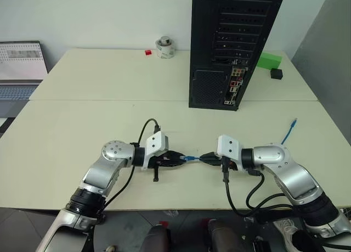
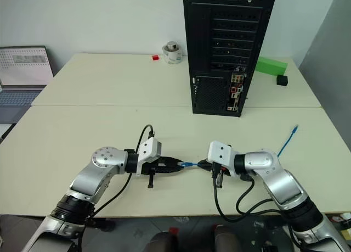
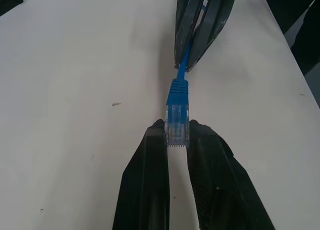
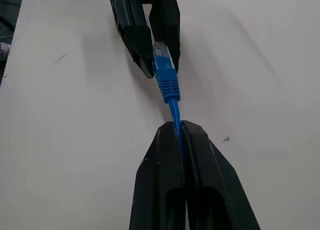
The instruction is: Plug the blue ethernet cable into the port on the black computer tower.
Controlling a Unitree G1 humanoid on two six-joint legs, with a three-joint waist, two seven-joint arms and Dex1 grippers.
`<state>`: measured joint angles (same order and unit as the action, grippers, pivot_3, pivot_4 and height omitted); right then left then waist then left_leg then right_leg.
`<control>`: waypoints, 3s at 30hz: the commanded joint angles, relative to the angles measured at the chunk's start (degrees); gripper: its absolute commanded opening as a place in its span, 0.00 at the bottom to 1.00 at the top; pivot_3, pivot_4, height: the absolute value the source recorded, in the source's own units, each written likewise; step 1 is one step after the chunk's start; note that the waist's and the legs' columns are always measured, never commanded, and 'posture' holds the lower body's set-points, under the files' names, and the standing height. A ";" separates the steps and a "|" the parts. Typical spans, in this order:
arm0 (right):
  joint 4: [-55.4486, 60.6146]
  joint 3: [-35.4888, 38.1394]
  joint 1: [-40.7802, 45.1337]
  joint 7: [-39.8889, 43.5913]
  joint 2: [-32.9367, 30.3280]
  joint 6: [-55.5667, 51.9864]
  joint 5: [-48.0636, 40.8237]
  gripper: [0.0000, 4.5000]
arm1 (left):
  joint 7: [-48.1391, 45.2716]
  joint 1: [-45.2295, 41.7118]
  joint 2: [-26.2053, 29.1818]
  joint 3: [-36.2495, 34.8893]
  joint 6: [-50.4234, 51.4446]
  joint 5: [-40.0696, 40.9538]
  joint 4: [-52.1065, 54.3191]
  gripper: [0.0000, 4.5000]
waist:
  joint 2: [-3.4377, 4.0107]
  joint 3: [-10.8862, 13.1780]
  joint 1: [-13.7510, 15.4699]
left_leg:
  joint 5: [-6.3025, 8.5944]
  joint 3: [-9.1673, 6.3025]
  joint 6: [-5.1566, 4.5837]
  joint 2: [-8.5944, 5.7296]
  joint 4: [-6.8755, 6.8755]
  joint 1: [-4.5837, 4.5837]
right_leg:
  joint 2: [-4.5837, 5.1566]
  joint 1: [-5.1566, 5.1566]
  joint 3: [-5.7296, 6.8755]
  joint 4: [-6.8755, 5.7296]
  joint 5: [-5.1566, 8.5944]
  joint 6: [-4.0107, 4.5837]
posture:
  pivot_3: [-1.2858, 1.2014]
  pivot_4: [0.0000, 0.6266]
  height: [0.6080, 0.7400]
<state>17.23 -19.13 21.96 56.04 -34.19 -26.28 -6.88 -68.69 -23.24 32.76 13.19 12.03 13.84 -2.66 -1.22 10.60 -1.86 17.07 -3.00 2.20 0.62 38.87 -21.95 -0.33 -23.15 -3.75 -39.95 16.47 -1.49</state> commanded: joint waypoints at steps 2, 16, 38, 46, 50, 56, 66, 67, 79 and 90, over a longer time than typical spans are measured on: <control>2.06 0.92 0.89 0.12 -0.03 1.19 -0.78 0.00 | 0.50 -0.75 -0.14 -0.70 -1.79 -0.32 0.37 0.06 | 0.00 0.00 0.00 | 0.00 -0.01 0.00 0.01 0.00 0.00 | 0.00 0.00 0.00 0.00 0.00 0.00 | 0.52 0.24 1.00; 3.31 11.07 3.99 0.83 -1.13 -10.88 -13.97 0.79 | 2.37 0.79 0.38 -1.86 -28.03 -6.04 -3.89 0.06 | 0.00 0.00 -0.01 | 0.00 -0.02 0.00 0.02 0.01 0.00 | 0.24 0.01 0.02 0.01 -0.01 0.01 | 0.52 0.24 1.00; 0.58 12.61 8.01 -6.92 8.24 -26.24 -27.33 0.80 | 27.94 -3.79 -0.09 -3.88 -76.04 -23.92 -21.33 0.06 | 0.00 0.00 0.04 | 0.00 -0.05 -0.01 -0.06 0.01 -0.06 | 0.37 -0.01 0.12 0.00 -0.02 0.00 | 0.52 0.24 1.00; -0.03 13.54 8.17 -8.30 10.38 -27.80 -28.95 0.80 | 33.01 -4.72 0.72 -3.11 -76.61 -27.05 -21.30 0.06 | 0.00 0.00 -0.01 | 0.00 -0.06 -0.01 -0.05 0.01 -0.06 | 0.36 -0.01 0.15 -0.01 -0.02 0.00 | 0.52 0.24 1.00; -0.03 14.11 8.48 -9.28 11.17 -28.60 -30.35 0.80 | 34.21 -4.70 1.00 -2.55 -76.58 -27.92 -21.12 0.06 | 0.00 0.00 0.00 | 0.00 -0.07 -0.01 -0.05 0.01 -0.07 | 0.36 -0.01 0.16 -0.01 -0.02 0.00 | 0.52 0.24 1.00; -0.33 14.30 8.83 -10.31 11.49 -29.21 -31.62 0.61 | 35.93 -4.65 1.42 -2.32 -76.72 -28.77 -21.08 0.06 | 0.00 0.00 0.01 | 0.00 -0.08 -0.01 -0.05 0.01 -0.06 | 0.36 -0.01 0.17 -0.01 -0.02 0.00 | 0.52 0.24 1.00; -1.07 14.16 9.26 -10.95 11.42 -29.39 -31.94 0.13 | 37.83 -4.45 1.67 -2.11 -76.79 -29.58 -20.52 0.06 | 0.00 0.00 0.01 | 0.00 -0.07 -0.01 -0.05 0.00 -0.07 | 0.36 -0.01 0.17 0.00 -0.02 0.00 | 0.52 0.24 1.00; -1.13 14.22 9.29 -10.98 11.43 -29.45 -32.02 0.07 | 37.98 -4.43 1.73 -2.03 -76.92 -29.75 -20.48 0.06 | 0.00 0.00 0.00 | 0.00 -0.08 -0.01 -0.05 0.00 -0.07 | 0.36 -0.01 0.17 -0.01 -0.02 0.00 | 0.52 0.24 1.00; -3.33 15.08 10.76 -10.08 10.53 -31.69 -34.43 0.00 | 39.81 -4.65 1.81 -1.75 -77.41 -30.25 -20.37 0.06 | 0.00 0.00 0.01 | 0.00 -0.07 -0.01 -0.05 0.00 -0.07 | 0.36 -0.01 0.17 -0.01 -0.02 0.00 | 0.52 0.24 1.00; -4.35 19.33 11.31 -13.35 8.74 -28.05 -32.28 0.00 | 31.58 -2.83 2.62 -0.06 -60.68 -15.60 -16.62 0.65 | 0.01 0.00 -0.01 | 0.00 -0.08 -0.01 -0.06 0.00 -0.09 | 0.37 -0.02 0.17 -0.01 -0.02 0.00 | 0.52 0.24 1.00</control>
<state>11.92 -3.03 32.21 44.46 -24.81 -56.94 -39.64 -34.49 -26.43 35.10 13.22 -54.98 -7.24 -22.45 -1.22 10.60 -1.86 17.07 -3.08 2.18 0.56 38.87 -22.05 0.04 -23.17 -3.58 -39.95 16.45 -1.49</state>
